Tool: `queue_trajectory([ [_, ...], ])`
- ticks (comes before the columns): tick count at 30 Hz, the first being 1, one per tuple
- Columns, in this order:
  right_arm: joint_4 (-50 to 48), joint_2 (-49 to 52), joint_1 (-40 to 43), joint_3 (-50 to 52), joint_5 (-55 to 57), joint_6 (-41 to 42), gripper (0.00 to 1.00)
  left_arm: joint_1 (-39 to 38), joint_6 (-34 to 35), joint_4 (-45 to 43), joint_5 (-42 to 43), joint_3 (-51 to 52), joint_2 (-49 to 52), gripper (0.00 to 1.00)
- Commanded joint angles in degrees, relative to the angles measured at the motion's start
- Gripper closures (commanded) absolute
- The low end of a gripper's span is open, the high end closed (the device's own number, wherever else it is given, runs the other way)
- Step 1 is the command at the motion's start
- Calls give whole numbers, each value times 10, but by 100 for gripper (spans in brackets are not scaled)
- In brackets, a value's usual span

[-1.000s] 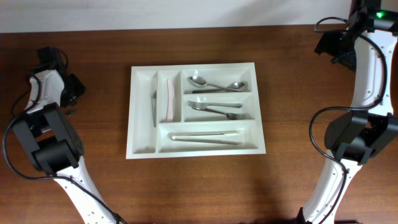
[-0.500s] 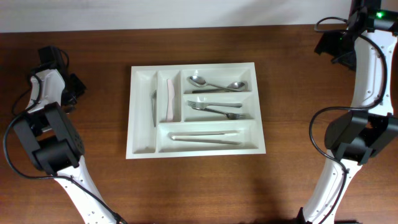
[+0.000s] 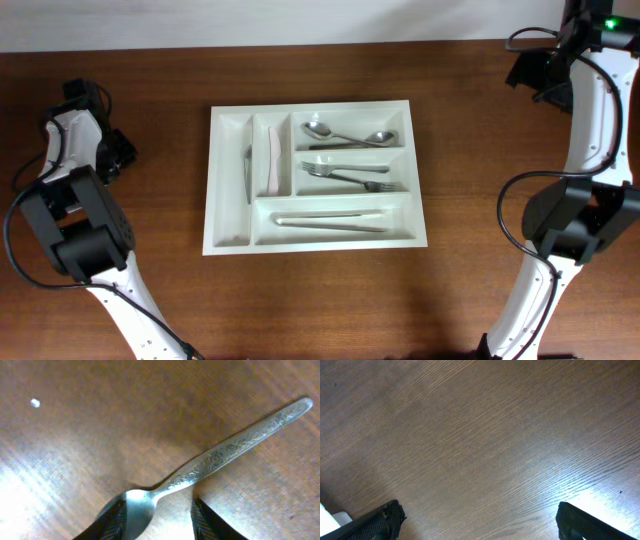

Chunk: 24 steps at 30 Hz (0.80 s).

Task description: Pack container

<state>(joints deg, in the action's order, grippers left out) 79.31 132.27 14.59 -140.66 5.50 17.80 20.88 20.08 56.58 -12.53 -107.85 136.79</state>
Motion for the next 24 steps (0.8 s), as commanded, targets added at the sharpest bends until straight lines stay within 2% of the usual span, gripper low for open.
queue_trajectory([
  [1, 0, -15, -3, 0, 1, 3, 1, 9, -18, 52, 9, 76, 122, 55],
  [12, 0, -15, -3, 0, 1, 3, 1, 9, -25, 49, -20, 73, 122, 51],
  [17, 0, -15, -3, 0, 1, 3, 1, 11, -60, 52, -21, 54, 122, 43],
  [24, 0, -15, -3, 0, 1, 3, 1, 11, -109, 71, -21, 30, 122, 42],
])
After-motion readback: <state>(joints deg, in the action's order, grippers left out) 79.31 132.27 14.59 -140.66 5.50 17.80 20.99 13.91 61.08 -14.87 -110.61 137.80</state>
